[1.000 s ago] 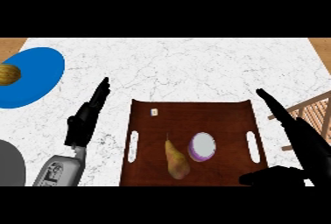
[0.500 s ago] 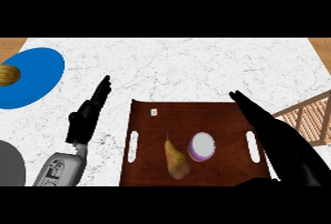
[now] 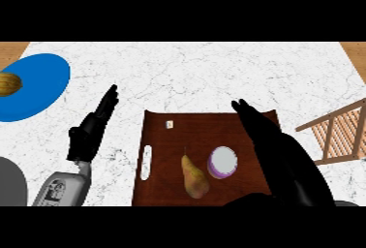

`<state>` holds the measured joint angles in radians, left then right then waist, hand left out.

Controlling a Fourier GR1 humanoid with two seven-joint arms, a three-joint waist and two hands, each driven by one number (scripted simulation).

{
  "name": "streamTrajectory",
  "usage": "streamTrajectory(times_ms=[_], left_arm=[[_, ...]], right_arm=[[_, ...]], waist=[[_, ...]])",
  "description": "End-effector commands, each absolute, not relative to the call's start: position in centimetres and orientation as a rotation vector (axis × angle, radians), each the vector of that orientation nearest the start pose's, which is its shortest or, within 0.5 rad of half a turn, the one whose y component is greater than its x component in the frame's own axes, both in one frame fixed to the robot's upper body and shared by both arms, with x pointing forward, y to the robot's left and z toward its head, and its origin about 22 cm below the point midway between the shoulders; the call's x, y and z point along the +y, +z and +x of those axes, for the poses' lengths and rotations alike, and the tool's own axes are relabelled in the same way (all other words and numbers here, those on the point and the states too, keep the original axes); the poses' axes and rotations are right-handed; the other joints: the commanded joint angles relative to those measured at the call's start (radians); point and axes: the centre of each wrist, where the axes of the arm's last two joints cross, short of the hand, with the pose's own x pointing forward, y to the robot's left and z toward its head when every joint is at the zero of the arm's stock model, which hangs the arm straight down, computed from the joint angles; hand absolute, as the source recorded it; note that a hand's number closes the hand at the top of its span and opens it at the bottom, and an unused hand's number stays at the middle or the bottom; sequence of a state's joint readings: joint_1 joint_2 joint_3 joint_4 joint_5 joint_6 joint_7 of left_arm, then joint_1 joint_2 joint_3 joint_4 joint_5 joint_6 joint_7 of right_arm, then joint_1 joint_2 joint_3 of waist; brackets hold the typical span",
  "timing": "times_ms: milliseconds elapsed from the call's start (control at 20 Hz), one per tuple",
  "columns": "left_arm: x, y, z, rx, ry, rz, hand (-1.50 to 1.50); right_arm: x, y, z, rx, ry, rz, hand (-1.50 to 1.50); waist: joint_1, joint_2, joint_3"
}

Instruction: Pick the can from the tray and place it in the tiered shelf

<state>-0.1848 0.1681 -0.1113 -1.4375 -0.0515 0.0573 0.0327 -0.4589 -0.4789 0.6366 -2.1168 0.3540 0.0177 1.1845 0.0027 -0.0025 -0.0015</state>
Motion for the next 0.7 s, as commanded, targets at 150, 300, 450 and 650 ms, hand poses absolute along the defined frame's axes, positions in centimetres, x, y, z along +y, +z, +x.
streamTrajectory(times_ms=[150,300,450,650], left_arm=[[21.3,1.5,26.8,-1.596,-0.267,0.130,0.00],[22.7,1.8,29.0,-1.578,-0.263,0.118,0.00],[21.7,3.0,28.7,-1.570,-0.253,0.123,0.00],[21.3,1.2,28.3,-1.580,-0.251,0.109,0.00]], right_arm=[[-12.0,17.4,20.0,-1.152,0.820,-0.639,-1.50],[-10.6,18.0,19.3,-1.170,0.831,-0.648,-1.50],[-10.3,17.4,19.8,-1.117,0.846,-0.646,-1.50],[-10.2,16.1,20.7,-1.112,0.829,-0.671,-1.50]], waist=[[0.000,-0.002,0.001],[-0.007,0.000,0.000],[-0.002,-0.002,0.000],[-0.003,0.001,0.000]])
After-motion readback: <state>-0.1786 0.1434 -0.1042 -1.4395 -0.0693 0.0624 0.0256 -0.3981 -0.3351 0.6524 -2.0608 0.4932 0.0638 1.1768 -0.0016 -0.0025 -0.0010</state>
